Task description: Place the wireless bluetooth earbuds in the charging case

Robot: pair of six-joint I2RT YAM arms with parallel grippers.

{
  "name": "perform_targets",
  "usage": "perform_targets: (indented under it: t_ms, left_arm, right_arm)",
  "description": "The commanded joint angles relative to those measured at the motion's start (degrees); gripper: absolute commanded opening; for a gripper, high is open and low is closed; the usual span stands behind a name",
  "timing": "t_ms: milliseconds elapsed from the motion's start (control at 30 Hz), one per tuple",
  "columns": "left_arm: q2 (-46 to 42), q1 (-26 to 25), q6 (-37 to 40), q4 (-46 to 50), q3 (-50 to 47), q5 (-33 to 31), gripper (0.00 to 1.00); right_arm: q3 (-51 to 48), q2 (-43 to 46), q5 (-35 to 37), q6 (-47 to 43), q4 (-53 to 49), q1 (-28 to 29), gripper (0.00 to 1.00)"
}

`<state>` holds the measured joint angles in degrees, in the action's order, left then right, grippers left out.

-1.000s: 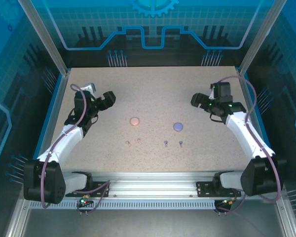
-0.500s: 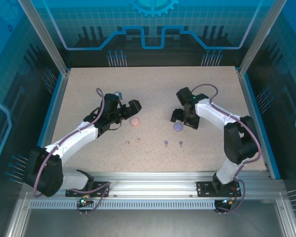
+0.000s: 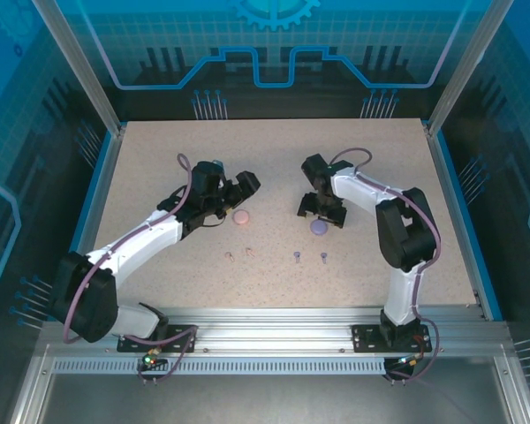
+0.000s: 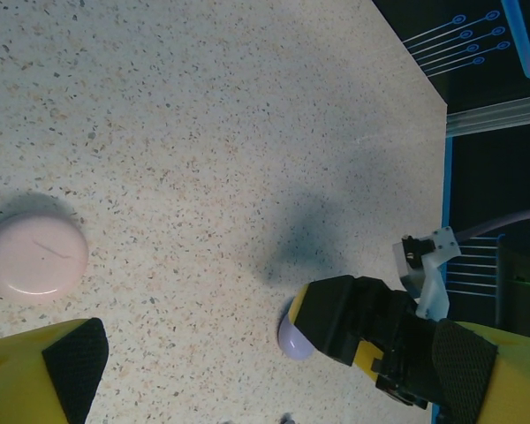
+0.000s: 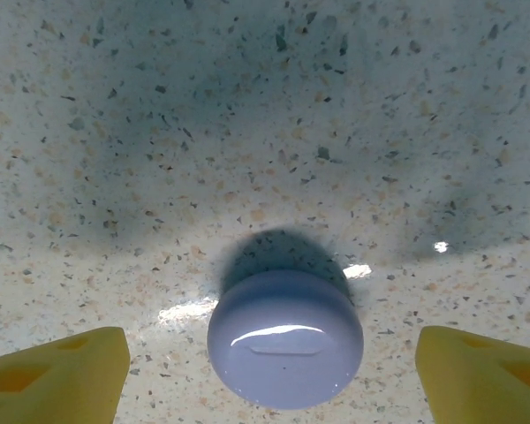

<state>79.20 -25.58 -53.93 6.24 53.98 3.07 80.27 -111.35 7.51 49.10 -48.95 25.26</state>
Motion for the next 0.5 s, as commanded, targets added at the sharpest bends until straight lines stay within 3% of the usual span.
perform_targets:
  t_ms: [0, 233, 467]
  left_arm:
    - [0.69, -0.37, -0.3, 0.63, 1.87, 1.29, 0.99]
    - [1.13, -0.43, 0.3, -0.21, 1.89, 2.49, 0.99]
    - [1.83, -0.52, -0.07, -0.18, 2.14, 3.77, 0.99]
  right_arm:
    - [1.35, -1.19, 0.56, 0.7, -1.98, 1.11, 0.85]
    - [-0.92, -1.85, 0.42, 0.61, -0.24, 1.1, 0.84]
    - [-2.4, -2.78, -0.48, 0.12, 1.92, 0.68, 0.74]
